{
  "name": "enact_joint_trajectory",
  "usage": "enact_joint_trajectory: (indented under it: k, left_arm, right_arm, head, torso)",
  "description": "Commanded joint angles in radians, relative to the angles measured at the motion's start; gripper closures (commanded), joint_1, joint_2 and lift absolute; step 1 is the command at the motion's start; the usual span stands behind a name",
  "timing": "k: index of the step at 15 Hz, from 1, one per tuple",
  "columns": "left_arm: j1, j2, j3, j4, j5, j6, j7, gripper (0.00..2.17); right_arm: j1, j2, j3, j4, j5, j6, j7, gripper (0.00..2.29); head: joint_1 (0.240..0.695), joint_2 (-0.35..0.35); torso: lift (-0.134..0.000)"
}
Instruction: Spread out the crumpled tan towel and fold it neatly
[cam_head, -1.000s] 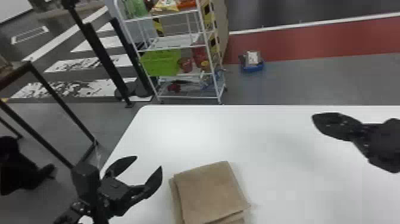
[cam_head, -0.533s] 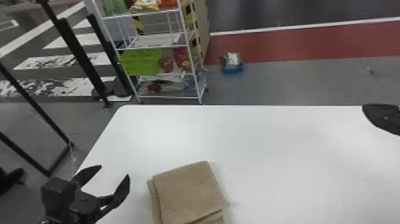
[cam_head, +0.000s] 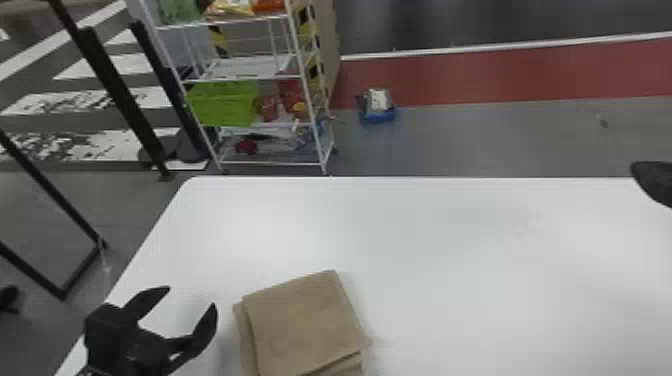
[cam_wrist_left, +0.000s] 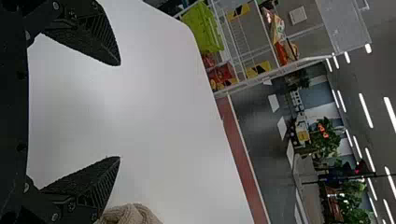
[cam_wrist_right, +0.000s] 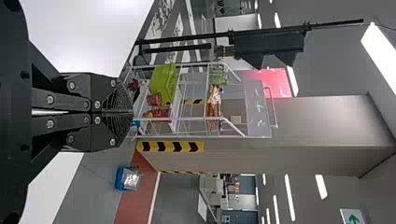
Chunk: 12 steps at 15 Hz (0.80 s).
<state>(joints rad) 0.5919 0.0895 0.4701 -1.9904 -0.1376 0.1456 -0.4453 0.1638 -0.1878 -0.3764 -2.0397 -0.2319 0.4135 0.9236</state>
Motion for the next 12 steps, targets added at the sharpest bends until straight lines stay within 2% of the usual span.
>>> enact_joint_trajectory:
  k: [1, 5, 12]
  left_arm:
    - [-0.015, 0.001, -0.037, 0.019, -0.025, 0.001, 0.003, 0.18]
    - [-0.023, 0.001, -0.077, 0.027, -0.045, 0.004, 0.003, 0.18]
    - [-0.037, -0.005, -0.222, 0.015, -0.066, 0.001, 0.02, 0.18]
  right_arm:
    - [0.002, 0.001, -0.015, -0.004, -0.017, 0.003, 0.006, 1.88]
    - [0.007, 0.001, -0.035, -0.011, -0.038, 0.006, 0.008, 1.88]
    - [0.023, 0.001, -0.041, -0.011, -0.043, 0.0, 0.018, 1.88]
  head:
    - [0.695, 0.213]
    - [0.695, 0.171]
    - [0.695, 0.093]
  torso:
    - [-0.122]
    - [-0.122]
    - [-0.122]
